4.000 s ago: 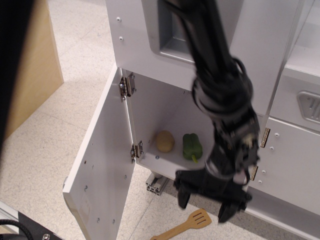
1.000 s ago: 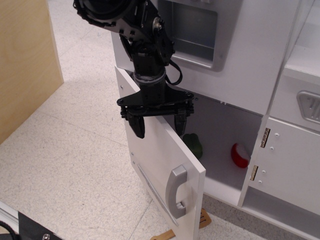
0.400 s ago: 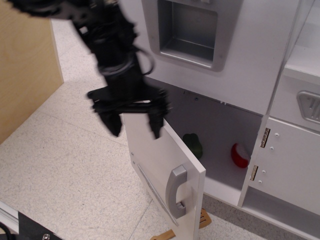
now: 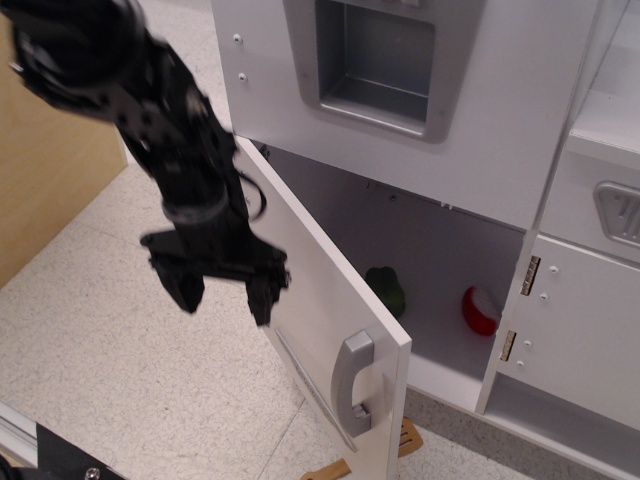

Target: Close low fridge

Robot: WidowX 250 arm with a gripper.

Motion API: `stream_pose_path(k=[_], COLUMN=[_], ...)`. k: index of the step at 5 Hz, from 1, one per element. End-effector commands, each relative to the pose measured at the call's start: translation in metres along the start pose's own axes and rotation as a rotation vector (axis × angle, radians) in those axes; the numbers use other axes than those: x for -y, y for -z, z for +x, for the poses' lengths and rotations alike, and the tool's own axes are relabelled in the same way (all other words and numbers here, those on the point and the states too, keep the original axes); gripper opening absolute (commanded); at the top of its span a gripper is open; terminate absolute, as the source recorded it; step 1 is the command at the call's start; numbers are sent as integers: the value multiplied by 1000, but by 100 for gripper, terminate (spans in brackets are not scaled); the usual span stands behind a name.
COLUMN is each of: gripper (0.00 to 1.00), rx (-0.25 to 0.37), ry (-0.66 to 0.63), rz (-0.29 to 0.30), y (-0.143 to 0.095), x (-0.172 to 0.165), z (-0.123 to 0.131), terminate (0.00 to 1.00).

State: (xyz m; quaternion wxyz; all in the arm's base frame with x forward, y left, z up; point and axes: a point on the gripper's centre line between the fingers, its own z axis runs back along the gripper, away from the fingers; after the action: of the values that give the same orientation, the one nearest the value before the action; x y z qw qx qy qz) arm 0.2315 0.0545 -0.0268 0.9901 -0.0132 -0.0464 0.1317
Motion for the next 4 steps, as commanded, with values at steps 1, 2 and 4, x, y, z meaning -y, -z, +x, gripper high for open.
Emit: stream_pose_path(k=[1,2,4], gripper=[100,100,100], rx=[6,-2,17], ry=[-62,-90,-143], rz=[-36,-61,-101], y=[35,46,53], x=[18,39,73], z=[14,24,48], terminate=[0,0,0])
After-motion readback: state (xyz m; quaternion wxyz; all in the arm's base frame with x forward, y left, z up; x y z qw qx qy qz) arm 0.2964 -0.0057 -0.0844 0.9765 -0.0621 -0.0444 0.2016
